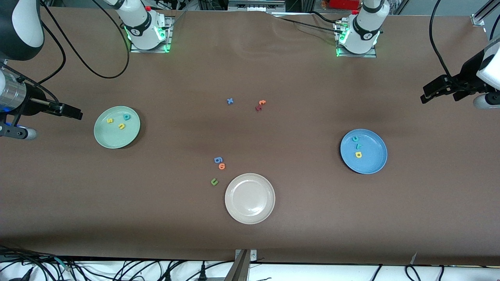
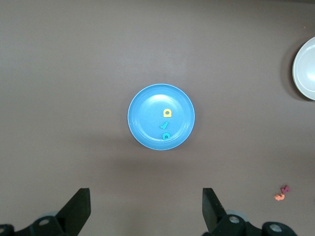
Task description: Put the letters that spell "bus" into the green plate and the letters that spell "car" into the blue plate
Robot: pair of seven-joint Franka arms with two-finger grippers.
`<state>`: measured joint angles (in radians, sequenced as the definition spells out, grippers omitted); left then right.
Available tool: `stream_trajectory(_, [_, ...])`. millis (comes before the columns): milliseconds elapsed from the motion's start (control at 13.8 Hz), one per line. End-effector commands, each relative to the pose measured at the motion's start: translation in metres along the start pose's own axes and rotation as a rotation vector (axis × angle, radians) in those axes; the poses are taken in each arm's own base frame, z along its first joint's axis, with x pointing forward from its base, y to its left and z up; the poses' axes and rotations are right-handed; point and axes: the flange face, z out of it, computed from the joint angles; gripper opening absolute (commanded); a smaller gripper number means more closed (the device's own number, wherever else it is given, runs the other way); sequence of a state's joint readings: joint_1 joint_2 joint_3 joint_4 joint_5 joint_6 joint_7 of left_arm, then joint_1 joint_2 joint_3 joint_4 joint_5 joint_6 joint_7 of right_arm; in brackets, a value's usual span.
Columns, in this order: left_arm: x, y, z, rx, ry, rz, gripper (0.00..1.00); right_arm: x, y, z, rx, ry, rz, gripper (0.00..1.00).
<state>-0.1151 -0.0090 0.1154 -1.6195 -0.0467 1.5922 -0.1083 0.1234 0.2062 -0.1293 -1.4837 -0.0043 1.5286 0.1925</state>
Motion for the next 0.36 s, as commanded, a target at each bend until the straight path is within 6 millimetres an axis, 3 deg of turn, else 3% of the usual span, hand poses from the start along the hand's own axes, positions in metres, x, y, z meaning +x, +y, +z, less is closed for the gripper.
stream_trajectory(0, [-0.0029,-0.0016,-0.0014,0.022,0.014,0.036,1.0,0.001,0.0027,-0.0039,0.002,0.009,-0.004,1.0])
stream_trajectory(289, [-0.0016,0.0,-0.0029,0.083,0.026,0.053,1.0,0.0025,0.0024,-0.0009,-0.002,0.002,-0.01,1.0])
